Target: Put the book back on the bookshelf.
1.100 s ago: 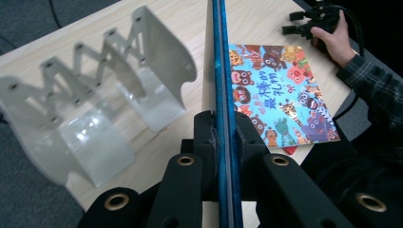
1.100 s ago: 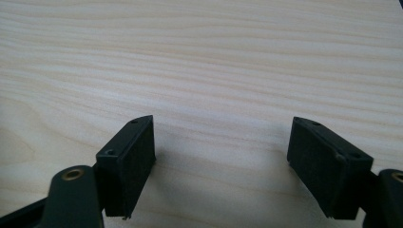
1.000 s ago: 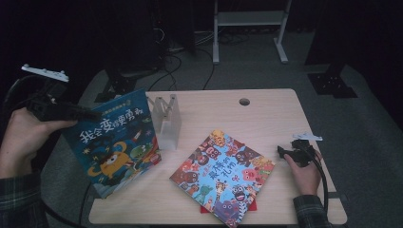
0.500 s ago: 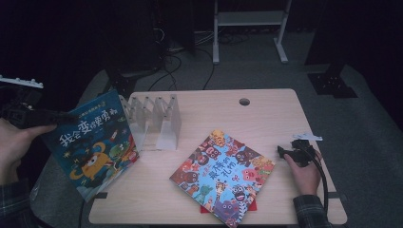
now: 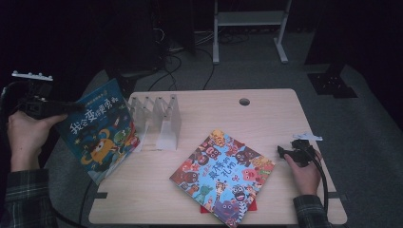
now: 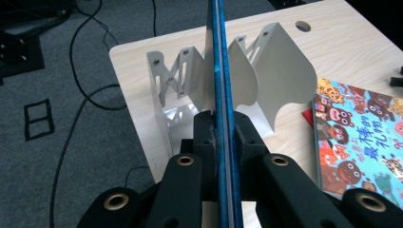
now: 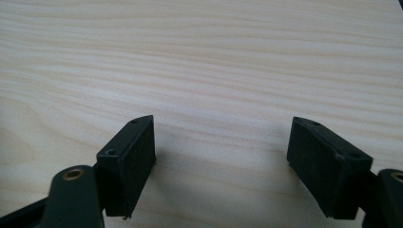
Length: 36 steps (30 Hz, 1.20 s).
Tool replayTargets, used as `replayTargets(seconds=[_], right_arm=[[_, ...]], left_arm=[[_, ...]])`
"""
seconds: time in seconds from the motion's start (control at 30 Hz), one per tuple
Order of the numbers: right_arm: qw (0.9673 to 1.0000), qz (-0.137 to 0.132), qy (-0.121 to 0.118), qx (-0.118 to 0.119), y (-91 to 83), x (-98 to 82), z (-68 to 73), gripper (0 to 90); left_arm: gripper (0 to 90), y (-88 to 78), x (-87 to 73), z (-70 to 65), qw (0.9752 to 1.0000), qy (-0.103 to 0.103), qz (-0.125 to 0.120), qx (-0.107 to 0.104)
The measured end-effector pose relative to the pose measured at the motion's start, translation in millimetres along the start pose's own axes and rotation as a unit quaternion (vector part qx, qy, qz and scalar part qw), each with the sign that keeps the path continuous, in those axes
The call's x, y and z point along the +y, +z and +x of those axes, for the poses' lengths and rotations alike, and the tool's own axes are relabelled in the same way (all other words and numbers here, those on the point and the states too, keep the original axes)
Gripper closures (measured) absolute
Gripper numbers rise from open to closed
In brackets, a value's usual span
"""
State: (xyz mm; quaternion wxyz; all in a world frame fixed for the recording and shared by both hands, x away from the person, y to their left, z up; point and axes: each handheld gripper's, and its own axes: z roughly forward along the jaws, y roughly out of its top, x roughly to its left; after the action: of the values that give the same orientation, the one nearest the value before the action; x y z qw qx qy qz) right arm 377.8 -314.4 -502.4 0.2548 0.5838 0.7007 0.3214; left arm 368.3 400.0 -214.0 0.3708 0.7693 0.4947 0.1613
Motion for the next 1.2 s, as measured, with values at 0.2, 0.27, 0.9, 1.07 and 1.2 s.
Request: replayTargets(seconds=[0.2,0.27,0.9,1.07,1.2], right_arm=[[1.0000,0.000,0.000,0.000,0.0,0.0,0.0,23.4],[1.0000,0.000,0.000,0.000,0.0,0.0,0.0,23.4],[1.0000,0.000,0.000,0.000,0.0,0.0,0.0,23.4],[1.0000,0.000,0.000,0.000,0.0,0.0,0.0,23.4],[1.0000,0.000,0.000,0.000,0.0,0.0,0.0,23.4]], left_arm=[[82.6,16.3,13.2,4.0,0.9999,0.007,-0.010,0.008],[82.6,21.0,16.5,5.3,0.9998,0.007,-0.014,0.012],[82.4,45.8,14.2,14.6,0.9987,0.013,-0.045,0.018],[82.2,41.6,6.8,18.9,0.9987,0.008,-0.046,0.019],[81.9,41.2,5.1,21.0,0.9986,0.008,-0.050,0.018]])
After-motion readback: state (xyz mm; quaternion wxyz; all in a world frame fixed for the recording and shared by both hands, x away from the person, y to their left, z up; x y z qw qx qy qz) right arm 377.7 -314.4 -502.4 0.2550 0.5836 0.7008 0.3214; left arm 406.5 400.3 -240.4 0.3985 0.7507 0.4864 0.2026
